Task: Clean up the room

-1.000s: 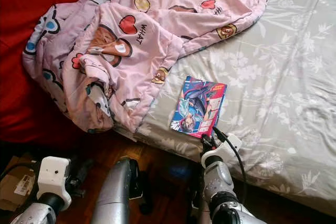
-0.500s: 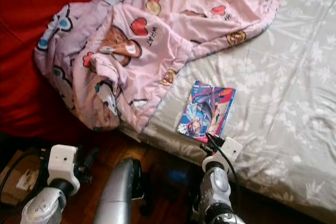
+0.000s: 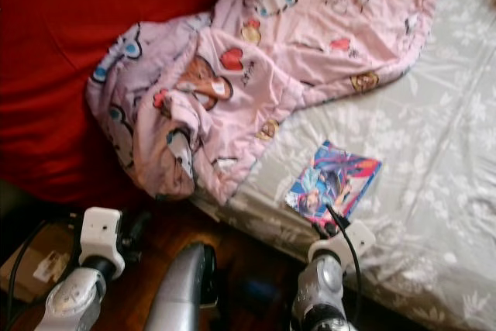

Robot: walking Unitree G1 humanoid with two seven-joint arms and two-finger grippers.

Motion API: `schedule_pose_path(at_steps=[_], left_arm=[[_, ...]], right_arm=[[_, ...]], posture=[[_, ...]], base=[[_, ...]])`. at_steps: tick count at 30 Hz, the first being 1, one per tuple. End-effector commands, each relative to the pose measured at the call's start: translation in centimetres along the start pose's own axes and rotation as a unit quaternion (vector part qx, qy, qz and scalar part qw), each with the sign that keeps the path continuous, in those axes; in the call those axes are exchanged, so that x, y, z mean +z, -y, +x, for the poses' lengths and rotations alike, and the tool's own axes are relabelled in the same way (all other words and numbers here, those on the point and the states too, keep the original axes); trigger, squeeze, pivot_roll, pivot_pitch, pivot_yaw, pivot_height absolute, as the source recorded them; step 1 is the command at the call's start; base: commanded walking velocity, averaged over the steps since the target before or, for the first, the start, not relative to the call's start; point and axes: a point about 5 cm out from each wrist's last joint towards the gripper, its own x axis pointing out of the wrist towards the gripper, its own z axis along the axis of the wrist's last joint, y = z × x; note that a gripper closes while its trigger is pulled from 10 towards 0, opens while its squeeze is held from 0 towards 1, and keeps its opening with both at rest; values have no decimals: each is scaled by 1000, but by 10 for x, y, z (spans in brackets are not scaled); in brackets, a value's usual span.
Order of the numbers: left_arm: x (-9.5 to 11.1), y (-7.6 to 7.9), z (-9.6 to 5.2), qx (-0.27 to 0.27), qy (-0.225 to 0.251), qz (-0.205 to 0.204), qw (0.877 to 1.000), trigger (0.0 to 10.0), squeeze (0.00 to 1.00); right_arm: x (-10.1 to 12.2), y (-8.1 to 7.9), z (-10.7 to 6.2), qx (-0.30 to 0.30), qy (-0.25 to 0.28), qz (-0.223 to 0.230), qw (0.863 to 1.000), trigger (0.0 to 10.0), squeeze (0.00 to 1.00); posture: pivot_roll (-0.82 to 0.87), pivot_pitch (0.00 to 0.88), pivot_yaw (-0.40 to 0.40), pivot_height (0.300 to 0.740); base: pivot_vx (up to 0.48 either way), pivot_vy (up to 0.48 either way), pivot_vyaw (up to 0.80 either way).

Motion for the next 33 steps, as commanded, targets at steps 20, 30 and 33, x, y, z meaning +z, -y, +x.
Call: schedule_pose_path(at_steps=[20,30,33], left_arm=[[-10,0,-3,2,2,6,1000,10000,0],[-11,1,-2,1,4,7,1000,10000,0],[-11,1,-2,1,5,8,1000,10000,0]], right_arm=[[-6,51,-10,-92,27,-179,979,0,0],[16,24,-2,-54,89,-164,981,0,0],[18,24,-1,-62,90,-140,984,0,0]], posture=[[87,208,9,636],[88,205,8,636],[84,205,9,636]], base=[[0,0,0],[0,0,0],[0,0,0]])
